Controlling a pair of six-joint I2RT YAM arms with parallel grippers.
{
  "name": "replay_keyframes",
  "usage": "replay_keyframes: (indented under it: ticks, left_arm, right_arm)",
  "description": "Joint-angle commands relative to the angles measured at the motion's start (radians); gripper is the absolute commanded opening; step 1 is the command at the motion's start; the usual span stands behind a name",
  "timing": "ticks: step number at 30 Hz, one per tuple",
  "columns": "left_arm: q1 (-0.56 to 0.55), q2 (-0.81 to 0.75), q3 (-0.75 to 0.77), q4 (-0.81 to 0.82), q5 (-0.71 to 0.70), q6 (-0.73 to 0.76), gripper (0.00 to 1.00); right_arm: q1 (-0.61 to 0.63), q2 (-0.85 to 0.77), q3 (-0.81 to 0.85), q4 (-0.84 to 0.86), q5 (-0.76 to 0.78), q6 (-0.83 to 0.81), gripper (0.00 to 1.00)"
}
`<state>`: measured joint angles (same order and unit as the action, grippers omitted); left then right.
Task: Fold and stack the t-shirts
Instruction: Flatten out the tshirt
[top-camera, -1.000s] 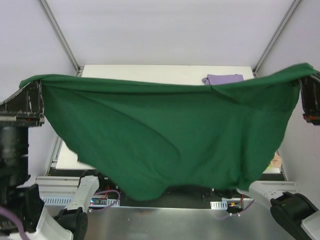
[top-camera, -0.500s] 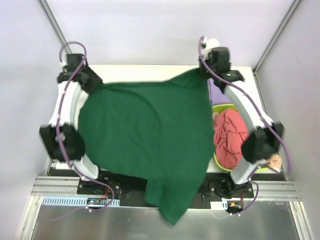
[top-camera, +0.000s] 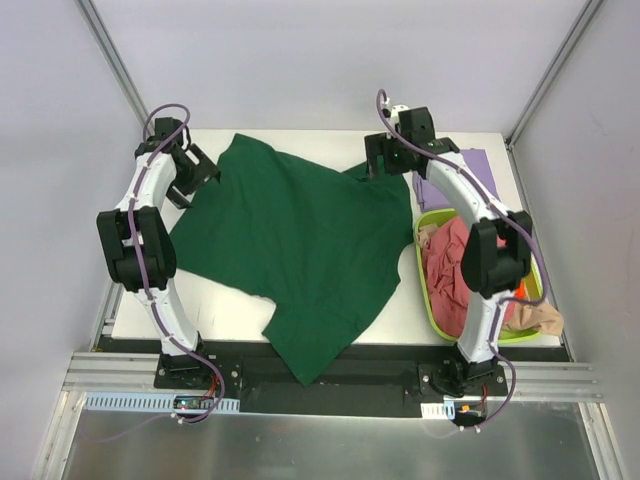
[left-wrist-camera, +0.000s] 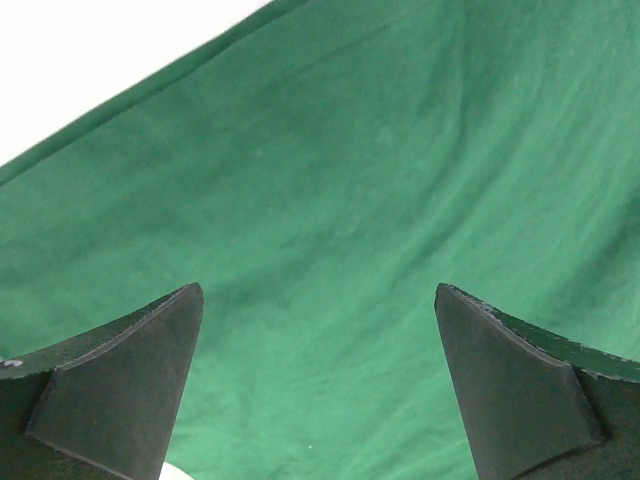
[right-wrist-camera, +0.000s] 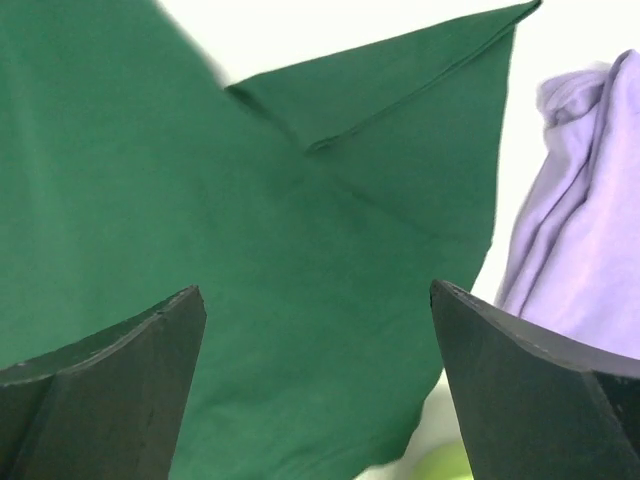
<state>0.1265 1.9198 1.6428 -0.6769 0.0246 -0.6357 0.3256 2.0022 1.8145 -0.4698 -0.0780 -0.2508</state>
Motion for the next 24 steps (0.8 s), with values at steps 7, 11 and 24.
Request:
replay_keyframes:
  ticks: [7, 11, 24]
  left_arm:
    - [0.010, 0.053, 0.003, 0.014, 0.046, 0.063, 0.99]
    - [0.012, 0.102, 0.002, 0.014, 0.034, 0.048, 0.99]
    - [0.114, 0.035, -0.342, 0.030, 0.038, -0.007, 0.99]
  right_arm:
    - [0.269, -0.371, -0.490, 0.066, 0.007, 0.140, 0.96]
    - [0.348, -0.404, -0.628, 0.089, 0.023, 0.276, 0.96]
    - [0.264, -0.295, -0.705, -0.010, 0.139, 0.369, 0.96]
